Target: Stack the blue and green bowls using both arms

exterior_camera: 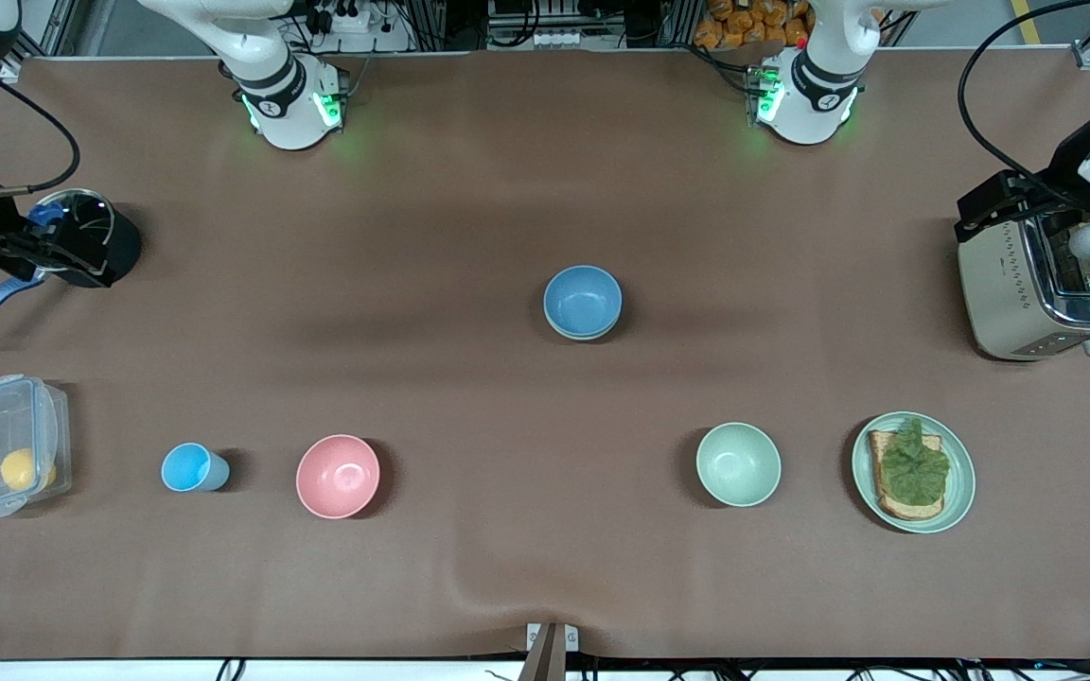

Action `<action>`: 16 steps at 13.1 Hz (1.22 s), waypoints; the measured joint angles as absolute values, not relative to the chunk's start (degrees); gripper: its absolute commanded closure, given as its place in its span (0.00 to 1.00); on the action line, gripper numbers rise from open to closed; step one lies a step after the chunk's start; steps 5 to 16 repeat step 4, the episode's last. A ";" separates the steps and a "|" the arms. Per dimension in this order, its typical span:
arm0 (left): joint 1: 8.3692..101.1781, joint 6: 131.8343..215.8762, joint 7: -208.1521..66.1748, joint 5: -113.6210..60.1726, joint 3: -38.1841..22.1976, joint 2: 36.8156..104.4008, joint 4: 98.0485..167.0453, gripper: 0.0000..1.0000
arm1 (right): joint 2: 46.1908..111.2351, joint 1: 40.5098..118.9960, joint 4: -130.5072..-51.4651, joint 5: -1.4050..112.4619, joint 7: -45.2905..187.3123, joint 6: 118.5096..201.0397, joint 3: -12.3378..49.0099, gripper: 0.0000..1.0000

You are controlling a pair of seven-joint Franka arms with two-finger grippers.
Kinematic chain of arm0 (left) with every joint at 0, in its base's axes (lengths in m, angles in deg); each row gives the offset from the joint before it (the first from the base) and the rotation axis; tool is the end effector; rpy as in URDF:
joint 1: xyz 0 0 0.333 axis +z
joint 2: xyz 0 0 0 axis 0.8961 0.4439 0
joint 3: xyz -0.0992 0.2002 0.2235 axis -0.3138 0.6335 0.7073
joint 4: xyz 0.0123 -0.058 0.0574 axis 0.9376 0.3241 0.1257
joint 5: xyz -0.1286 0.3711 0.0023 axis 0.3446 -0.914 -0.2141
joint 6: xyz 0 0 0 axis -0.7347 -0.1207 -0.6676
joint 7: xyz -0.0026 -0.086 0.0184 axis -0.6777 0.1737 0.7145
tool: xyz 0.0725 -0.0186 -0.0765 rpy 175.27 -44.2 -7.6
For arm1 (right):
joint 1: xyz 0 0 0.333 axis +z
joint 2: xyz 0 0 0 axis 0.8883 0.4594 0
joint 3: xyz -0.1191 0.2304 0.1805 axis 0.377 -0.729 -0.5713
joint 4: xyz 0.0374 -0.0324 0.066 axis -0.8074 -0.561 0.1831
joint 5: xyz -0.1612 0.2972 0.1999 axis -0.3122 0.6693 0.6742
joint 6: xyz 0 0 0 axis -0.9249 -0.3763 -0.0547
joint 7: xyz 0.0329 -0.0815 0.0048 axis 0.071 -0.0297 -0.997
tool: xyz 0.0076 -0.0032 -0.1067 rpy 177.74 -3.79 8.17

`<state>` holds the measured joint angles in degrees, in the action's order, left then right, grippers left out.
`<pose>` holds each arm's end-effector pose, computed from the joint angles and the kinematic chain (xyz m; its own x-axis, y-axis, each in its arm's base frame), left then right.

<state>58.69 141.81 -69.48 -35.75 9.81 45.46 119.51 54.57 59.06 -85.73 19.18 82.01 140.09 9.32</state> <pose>0.5457 -0.0515 0.6408 0.9983 0.0448 -0.0365 0.0446 -0.9990 -0.0056 0.5600 0.0009 0.6101 0.9933 -0.1054 0.0469 -0.1048 -0.9944 -0.0144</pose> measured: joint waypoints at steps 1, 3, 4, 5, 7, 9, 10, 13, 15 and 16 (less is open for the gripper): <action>58.69 141.81 -69.48 -35.75 9.81 45.46 119.51 0.00 | 54.57 59.06 -85.74 19.18 82.01 140.00 9.40 0.00; 58.68 141.81 -69.48 -35.75 9.67 45.46 119.50 0.00 | 54.57 59.06 -85.77 19.17 82.01 139.90 9.49 0.00; 58.66 141.81 -69.48 -35.75 9.24 45.46 119.49 0.00 | 54.57 59.06 -85.77 19.16 82.01 139.89 9.51 0.00; 58.66 141.81 -69.48 -35.75 9.24 45.46 119.49 0.00 | 54.57 59.06 -85.77 19.16 82.01 139.89 9.51 0.00; 58.66 141.81 -69.48 -35.75 9.24 45.46 119.49 0.00 | 54.57 59.06 -85.77 19.16 82.01 139.89 9.51 0.00; 58.66 141.81 -69.48 -35.75 9.24 45.46 119.49 0.00 | 54.57 59.06 -85.77 19.16 82.01 139.89 9.51 0.00; 58.66 141.81 -69.48 -35.75 9.24 45.46 119.49 0.00 | 54.57 59.06 -85.77 19.16 82.01 139.89 9.51 0.00; 58.66 141.81 -69.48 -35.75 9.24 45.46 119.49 0.00 | 54.57 59.06 -85.77 19.16 82.01 139.89 9.51 0.00; 58.66 141.81 -69.48 -35.75 9.24 45.46 119.49 0.00 | 54.57 59.06 -85.77 19.16 82.01 139.89 9.51 0.00; 58.66 141.81 -69.48 -35.75 9.24 45.46 119.49 0.00 | 54.57 59.06 -85.77 19.16 82.01 139.89 9.51 0.00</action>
